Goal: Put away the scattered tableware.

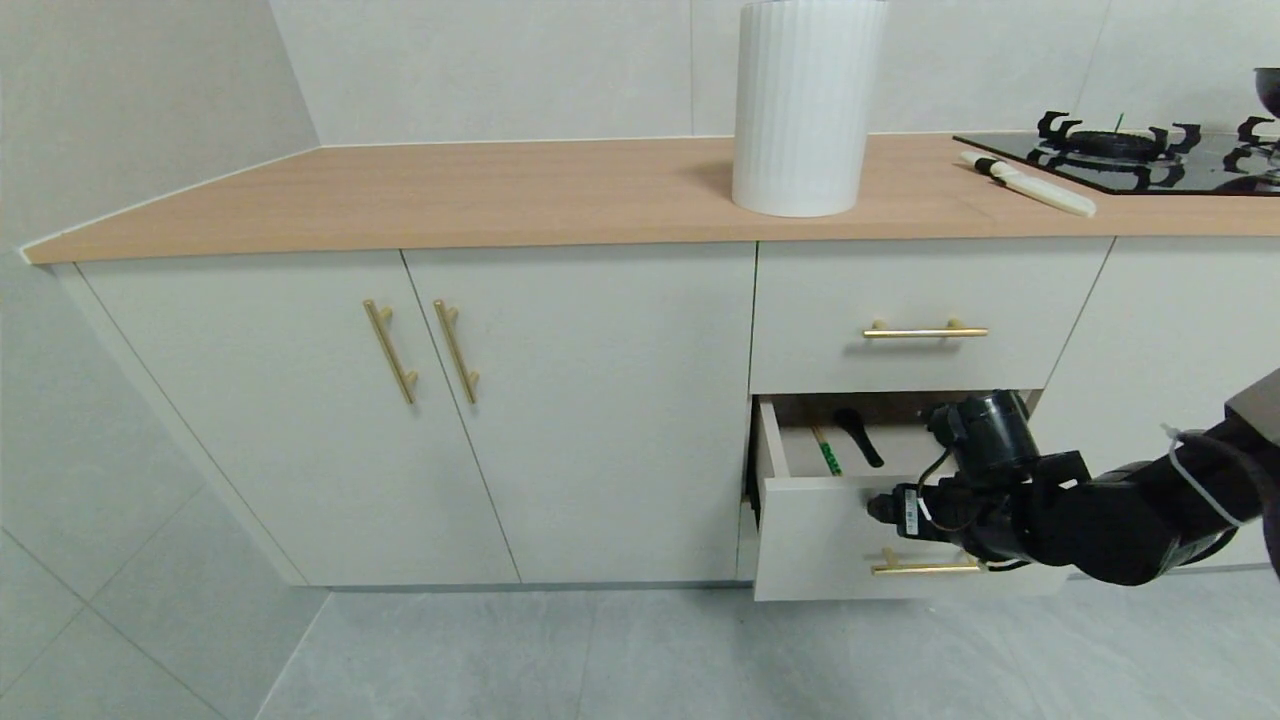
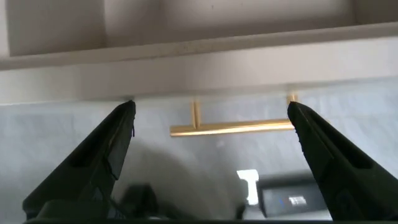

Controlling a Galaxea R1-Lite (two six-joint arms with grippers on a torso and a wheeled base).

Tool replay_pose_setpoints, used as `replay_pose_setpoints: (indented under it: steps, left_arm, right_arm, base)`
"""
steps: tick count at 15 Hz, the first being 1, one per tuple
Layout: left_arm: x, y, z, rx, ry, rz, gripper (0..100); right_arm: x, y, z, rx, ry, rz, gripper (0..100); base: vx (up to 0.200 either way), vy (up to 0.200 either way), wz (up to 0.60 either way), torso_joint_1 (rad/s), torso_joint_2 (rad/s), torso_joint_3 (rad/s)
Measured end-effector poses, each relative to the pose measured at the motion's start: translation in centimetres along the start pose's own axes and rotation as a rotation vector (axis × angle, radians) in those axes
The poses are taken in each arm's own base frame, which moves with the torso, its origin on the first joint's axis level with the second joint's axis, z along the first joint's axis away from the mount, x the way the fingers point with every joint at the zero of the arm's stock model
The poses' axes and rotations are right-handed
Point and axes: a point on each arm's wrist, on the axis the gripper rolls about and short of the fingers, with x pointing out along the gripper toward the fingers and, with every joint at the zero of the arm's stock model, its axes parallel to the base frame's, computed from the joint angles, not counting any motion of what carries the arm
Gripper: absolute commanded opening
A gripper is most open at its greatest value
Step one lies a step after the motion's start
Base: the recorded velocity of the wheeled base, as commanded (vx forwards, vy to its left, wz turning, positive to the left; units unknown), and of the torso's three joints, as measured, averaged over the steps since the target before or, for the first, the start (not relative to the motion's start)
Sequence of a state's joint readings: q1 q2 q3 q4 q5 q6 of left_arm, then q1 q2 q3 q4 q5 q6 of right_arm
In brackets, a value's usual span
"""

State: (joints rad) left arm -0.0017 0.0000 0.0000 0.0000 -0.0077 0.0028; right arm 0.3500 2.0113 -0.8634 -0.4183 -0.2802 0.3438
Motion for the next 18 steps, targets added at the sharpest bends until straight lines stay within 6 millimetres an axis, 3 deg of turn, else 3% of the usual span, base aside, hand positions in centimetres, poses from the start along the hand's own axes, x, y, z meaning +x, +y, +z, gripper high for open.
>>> replay_pose_setpoints:
  steps: [7,18]
  left_arm:
    - [0.0,0.0,0.0,0.0,0.0,0.0,100]
    - [0.0,0.0,0.0,0.0,0.0,0.0,100]
  right_arm:
    - [4.0,-0.2,-0.9,0.049,-0.132,-0.029,100]
    - [8.8,0.5,0.1,0.12,-0.459,-0.047,100]
  base:
    - [0.0,0.0,0.0,0.0,0.0,0.0]
    - [0.0,0.0,0.0,0.0,0.0,0.0]
